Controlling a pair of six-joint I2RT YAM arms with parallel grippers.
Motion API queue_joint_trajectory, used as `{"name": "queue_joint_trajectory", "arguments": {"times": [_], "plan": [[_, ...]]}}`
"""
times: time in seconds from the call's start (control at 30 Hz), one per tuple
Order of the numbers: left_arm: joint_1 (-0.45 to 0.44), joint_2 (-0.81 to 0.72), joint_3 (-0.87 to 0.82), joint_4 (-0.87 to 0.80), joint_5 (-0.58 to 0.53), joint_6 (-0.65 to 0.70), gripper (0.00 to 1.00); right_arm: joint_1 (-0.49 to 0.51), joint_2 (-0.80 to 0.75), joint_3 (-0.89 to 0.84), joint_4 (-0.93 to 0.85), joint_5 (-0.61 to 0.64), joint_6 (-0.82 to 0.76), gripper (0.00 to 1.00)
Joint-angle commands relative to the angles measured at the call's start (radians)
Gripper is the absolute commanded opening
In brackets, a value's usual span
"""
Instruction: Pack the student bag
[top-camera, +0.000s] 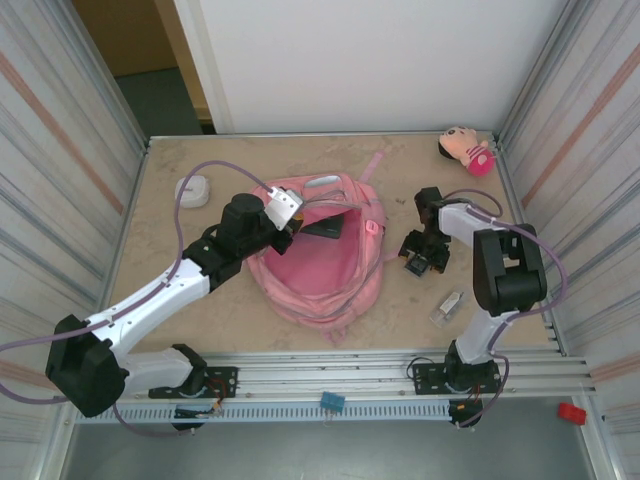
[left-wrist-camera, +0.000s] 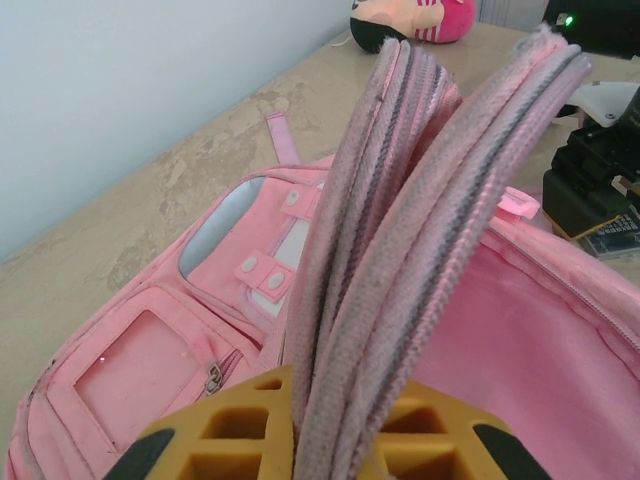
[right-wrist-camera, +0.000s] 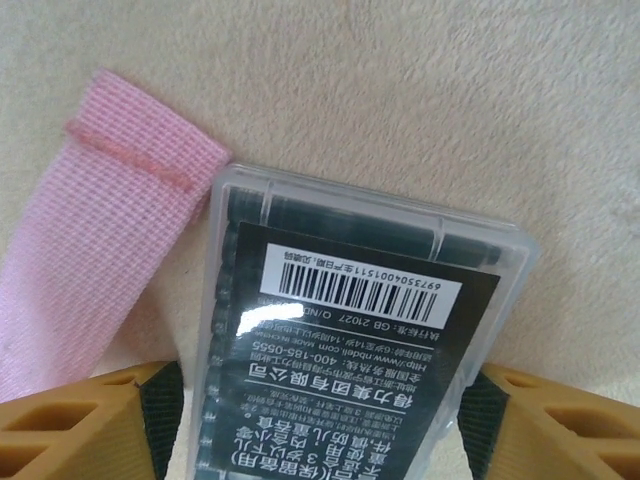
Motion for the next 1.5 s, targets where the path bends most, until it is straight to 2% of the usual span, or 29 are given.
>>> {"name": "queue_joint_trajectory", "arguments": {"times": [0.0,0.07,0.17,0.33,0.43,0.6,0.77,0.93,1.03,1.13,1.23,1.27,1.37,1.47], "plan": [[0.019,-0.057,0.007,0.066,-0.01,-0.019,0.08,0.029,0.094,0.025,-0.058,0.072,-0.046,0.64],[0.019,-0.058,0.004,0.066,-0.011,-0.018,0.08,0.04,0.121,0.044,-0.08,0.081,-0.059,0.57],[0.021,-0.063,0.002,0.063,-0.012,-0.018,0.08,0.056,0.121,0.065,-0.104,0.108,-0.068,0.55],[0.022,-0.067,0.004,0.063,-0.006,-0.031,0.08,0.06,-0.012,0.042,-0.083,0.051,-0.074,0.52],[0.022,-0.074,0.003,0.065,0.007,-0.058,0.08,0.066,-0.162,0.004,-0.052,-0.043,-0.048,0.52],[0.019,-0.068,-0.001,0.091,0.036,-0.083,0.09,0.109,-0.411,-0.097,0.063,-0.268,0.074,0.52],[0.017,-0.042,0.024,0.093,0.061,-0.09,0.08,0.261,-0.528,-0.164,0.243,-0.405,0.27,0.52],[0.01,-0.038,0.032,0.102,0.076,-0.108,0.08,0.395,-0.525,-0.212,0.471,-0.419,0.482,0.53],[0.008,-0.036,0.036,0.099,0.075,-0.105,0.08,0.435,-0.483,-0.202,0.562,-0.436,0.54,0.53],[0.008,-0.037,0.041,0.096,0.073,-0.101,0.08,0.464,-0.421,-0.161,0.59,-0.444,0.543,0.58],[0.008,-0.038,0.047,0.09,0.074,-0.101,0.08,0.473,-0.368,-0.136,0.617,-0.459,0.545,0.76],[0.008,-0.041,0.048,0.086,0.073,-0.101,0.08,0.473,-0.365,-0.135,0.625,-0.458,0.545,0.78],[0.008,-0.048,0.047,0.077,0.069,-0.097,0.08,0.463,-0.393,-0.141,0.623,-0.439,0.524,0.8],[0.008,-0.049,0.041,0.072,0.071,-0.097,0.08,0.441,-0.464,-0.169,0.603,-0.422,0.482,0.78]]}}
